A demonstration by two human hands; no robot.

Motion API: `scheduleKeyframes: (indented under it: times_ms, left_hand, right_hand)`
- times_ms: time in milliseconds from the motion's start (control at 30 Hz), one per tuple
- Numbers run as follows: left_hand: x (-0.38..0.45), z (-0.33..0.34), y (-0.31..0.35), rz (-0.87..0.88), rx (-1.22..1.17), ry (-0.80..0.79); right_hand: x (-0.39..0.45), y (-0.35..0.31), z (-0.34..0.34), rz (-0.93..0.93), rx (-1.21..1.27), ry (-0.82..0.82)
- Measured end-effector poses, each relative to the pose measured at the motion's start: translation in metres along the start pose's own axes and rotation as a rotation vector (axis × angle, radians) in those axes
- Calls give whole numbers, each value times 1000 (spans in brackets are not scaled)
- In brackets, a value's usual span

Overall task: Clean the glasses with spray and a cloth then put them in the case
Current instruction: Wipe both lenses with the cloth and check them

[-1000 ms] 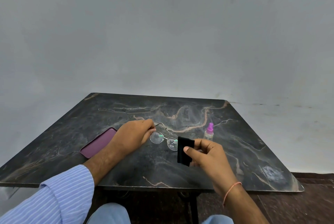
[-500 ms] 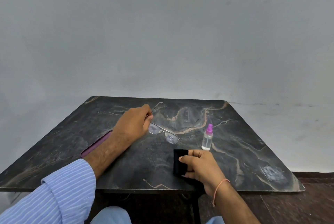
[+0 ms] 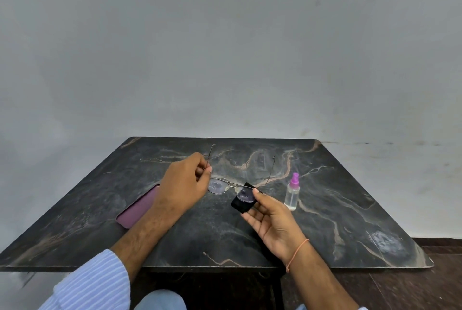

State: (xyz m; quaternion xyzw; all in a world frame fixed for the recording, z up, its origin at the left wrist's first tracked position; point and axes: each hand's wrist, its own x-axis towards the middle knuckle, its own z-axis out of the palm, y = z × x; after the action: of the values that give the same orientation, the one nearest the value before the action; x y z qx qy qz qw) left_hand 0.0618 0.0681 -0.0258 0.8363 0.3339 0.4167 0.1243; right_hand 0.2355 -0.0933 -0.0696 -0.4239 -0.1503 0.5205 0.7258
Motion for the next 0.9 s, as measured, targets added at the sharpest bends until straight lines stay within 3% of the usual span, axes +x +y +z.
scheduleKeyframes:
  times_ms: [133, 367, 467, 900]
  left_hand:
    - [-15, 12, -7, -52, -244, -12]
    - [-45, 38, -17, -154, -713, -301]
    - [-55, 44, -24, -178, -827, -313]
    - [-64, 51, -31, -107, -799, -220]
  right_hand:
    - [5, -1, -6, 34, 15, 20]
    - [17, -6, -9, 62, -39, 6]
    - [21, -6, -14, 83, -45, 0]
    - [20, 1, -26, -16, -39, -181]
